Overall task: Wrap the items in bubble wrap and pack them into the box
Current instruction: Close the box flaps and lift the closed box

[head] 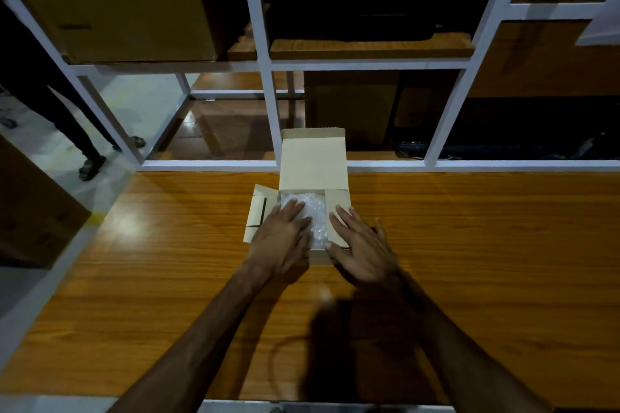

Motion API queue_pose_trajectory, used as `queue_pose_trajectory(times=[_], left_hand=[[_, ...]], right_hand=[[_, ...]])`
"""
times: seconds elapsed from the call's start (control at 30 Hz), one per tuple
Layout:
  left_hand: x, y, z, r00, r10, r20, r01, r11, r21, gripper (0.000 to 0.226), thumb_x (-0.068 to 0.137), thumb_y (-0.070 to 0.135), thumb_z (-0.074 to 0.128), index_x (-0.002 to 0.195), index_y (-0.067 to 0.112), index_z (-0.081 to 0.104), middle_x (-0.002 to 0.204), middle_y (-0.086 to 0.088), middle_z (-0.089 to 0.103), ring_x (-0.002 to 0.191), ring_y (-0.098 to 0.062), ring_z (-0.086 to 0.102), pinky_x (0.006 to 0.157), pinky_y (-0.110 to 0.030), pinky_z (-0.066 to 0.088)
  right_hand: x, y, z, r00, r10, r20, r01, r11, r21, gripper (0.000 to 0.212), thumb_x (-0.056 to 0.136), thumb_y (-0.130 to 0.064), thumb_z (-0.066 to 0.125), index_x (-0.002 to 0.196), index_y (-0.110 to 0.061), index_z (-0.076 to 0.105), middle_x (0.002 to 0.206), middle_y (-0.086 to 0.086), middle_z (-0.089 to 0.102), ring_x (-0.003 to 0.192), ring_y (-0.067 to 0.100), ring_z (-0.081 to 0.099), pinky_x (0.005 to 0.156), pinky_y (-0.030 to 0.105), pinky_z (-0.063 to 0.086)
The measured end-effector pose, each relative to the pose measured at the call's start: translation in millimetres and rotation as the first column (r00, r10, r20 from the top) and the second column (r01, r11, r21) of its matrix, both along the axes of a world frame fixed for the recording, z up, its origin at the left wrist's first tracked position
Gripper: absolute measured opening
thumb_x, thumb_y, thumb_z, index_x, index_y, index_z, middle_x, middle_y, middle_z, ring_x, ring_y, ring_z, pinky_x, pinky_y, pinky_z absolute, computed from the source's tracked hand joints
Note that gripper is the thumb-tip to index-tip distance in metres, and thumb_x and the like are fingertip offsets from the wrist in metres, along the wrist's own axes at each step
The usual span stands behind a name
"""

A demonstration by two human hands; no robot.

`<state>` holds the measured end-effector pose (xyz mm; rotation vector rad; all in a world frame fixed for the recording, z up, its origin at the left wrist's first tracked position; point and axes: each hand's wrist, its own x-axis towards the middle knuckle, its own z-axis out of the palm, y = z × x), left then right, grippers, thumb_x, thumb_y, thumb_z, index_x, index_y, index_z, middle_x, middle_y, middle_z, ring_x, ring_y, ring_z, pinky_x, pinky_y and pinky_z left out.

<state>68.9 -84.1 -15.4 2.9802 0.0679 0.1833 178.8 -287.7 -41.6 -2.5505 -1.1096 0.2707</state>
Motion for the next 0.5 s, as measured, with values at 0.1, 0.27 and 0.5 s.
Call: queue_pose_trajectory(times=[0.1,0.27,0.5], left_hand=[[-8.5,1.0,6.0,0.962,0.136,0.236,-0.125,0.99,-0.061,0.047,0.105,0.039,0.04,0.13,0.015,0.072,0.148,-0.012,0.061,0.145,-0.031,0.049,0.122,-0.053,0.037],[-24.1,20.4,7.1,0.821,0.456,0.344,-0.378,0.885,-0.271,0.039,0.1,0.032,0.052,0.125,0.008,0.073,0.135,-0.013,0.068,0.126,-0.029,0.059,0.103,-0.05,0.052],[-23.1,30.3,9.3,0.596,0.801,-0.061,-0.46,0.277,-0.844,0.022,0.096,0.018,0.072,0.116,0.01,0.072,0.089,0.001,0.074,0.083,-0.021,0.074,0.075,-0.046,0.064]], right_hand=[[0.5,2.6,-1.6,0.999,-0.017,0.036,0.018,1.0,-0.022,0.058,0.109,-0.056,0.021,0.163,-0.037,0.022,0.172,-0.016,0.004,0.16,0.012,-0.003,0.123,0.062,-0.004],[-1.9,6.8,-0.7,0.997,-0.045,0.059,0.048,0.997,-0.052,0.052,0.111,-0.042,0.026,0.163,-0.037,0.023,0.172,-0.014,0.005,0.16,0.015,-0.003,0.123,0.062,-0.005],[-4.7,7.7,-5.8,0.996,-0.069,0.051,0.07,0.997,-0.023,0.052,0.111,-0.044,0.021,0.163,-0.038,0.021,0.172,-0.015,0.004,0.16,0.014,-0.004,0.123,0.059,-0.007]])
